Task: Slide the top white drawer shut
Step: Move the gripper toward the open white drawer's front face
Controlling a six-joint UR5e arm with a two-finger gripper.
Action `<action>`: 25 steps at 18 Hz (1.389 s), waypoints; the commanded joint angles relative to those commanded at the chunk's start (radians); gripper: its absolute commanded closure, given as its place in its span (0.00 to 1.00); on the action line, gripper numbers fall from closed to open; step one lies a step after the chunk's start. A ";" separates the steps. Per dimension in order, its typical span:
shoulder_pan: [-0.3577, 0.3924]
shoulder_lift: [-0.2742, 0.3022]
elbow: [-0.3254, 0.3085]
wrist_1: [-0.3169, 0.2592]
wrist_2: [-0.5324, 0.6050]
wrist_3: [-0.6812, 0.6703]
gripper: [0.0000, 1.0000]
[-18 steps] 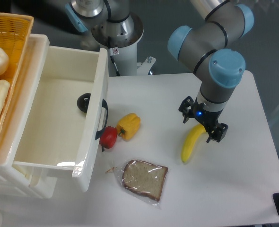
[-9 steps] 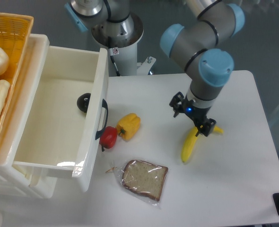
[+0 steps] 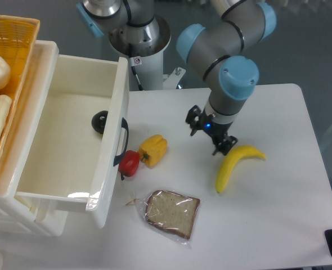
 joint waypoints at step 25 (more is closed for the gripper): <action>-0.058 0.038 0.058 -0.252 -0.250 -0.188 1.00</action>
